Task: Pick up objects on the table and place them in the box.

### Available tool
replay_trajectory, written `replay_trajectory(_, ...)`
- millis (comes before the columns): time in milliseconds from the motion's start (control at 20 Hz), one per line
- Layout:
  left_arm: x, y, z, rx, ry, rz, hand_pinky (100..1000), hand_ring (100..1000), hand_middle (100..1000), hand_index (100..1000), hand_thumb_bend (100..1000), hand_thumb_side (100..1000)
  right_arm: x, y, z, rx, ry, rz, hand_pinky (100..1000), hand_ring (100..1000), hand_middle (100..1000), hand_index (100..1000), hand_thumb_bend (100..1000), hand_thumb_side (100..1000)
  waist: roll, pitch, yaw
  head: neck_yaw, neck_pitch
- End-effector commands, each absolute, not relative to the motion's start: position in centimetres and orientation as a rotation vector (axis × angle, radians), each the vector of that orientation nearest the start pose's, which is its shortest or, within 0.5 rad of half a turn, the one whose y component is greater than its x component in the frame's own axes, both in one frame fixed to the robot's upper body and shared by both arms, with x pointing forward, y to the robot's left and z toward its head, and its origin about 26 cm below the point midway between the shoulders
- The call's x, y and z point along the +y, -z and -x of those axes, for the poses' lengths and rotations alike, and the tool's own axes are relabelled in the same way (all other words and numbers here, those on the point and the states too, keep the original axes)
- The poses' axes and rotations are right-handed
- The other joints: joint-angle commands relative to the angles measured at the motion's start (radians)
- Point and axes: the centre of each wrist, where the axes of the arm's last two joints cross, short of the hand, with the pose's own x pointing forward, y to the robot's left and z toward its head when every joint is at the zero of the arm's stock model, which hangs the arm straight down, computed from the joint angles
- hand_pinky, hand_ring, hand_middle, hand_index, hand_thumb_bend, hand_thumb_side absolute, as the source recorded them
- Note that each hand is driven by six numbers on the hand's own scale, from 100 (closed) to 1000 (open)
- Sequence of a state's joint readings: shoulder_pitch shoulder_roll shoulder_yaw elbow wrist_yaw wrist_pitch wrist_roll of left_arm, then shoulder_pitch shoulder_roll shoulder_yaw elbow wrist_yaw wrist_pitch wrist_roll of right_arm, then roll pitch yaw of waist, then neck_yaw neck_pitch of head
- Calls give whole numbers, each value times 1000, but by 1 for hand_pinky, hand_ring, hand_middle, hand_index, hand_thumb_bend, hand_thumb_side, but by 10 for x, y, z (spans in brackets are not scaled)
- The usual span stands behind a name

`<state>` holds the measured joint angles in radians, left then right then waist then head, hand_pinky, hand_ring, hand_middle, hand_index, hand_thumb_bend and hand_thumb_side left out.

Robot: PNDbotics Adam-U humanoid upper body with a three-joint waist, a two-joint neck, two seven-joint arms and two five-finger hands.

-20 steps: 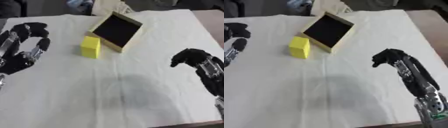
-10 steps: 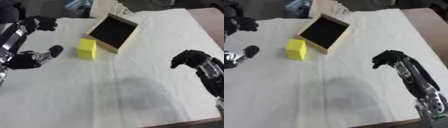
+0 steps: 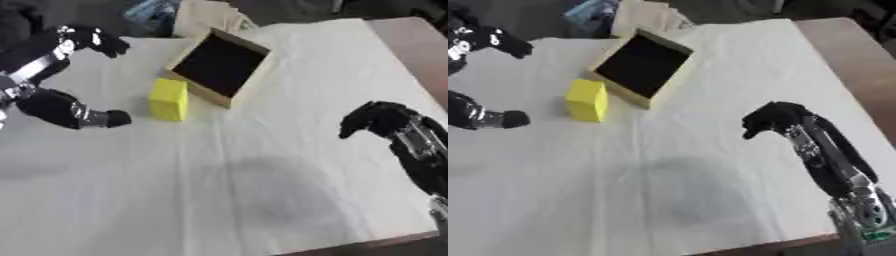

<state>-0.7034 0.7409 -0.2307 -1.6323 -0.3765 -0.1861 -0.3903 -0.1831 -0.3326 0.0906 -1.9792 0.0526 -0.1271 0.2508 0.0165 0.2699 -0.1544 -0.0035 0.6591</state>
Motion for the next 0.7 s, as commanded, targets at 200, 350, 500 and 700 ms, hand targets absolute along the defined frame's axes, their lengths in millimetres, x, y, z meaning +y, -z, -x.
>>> replay_trajectory(200,277,-293,-395,-1801,1673,-762,816,743,719,850,744,522,-254,-163,-286,-2176,-791,16,685,582,585,687,100,1000,-2,-23,-1,-6,2)
replay_trajectory(350,275,-294,-406,-1763,1704,-773,816,743,720,850,745,522,-254,-163,-286,-2176,-790,16,685,582,585,687,100,1000,-3,-24,0,-9,2)
replay_trajectory(500,271,-292,-416,-1737,1721,-780,810,739,716,846,747,516,-254,-162,-286,-2174,-792,13,685,582,585,686,100,1000,-3,-25,-4,-5,3)
replay_trajectory(700,268,-287,-428,-1708,1736,-796,810,739,716,846,747,516,-254,-162,-285,-2173,-791,14,685,582,585,686,100,1000,-3,-26,-3,-6,4)
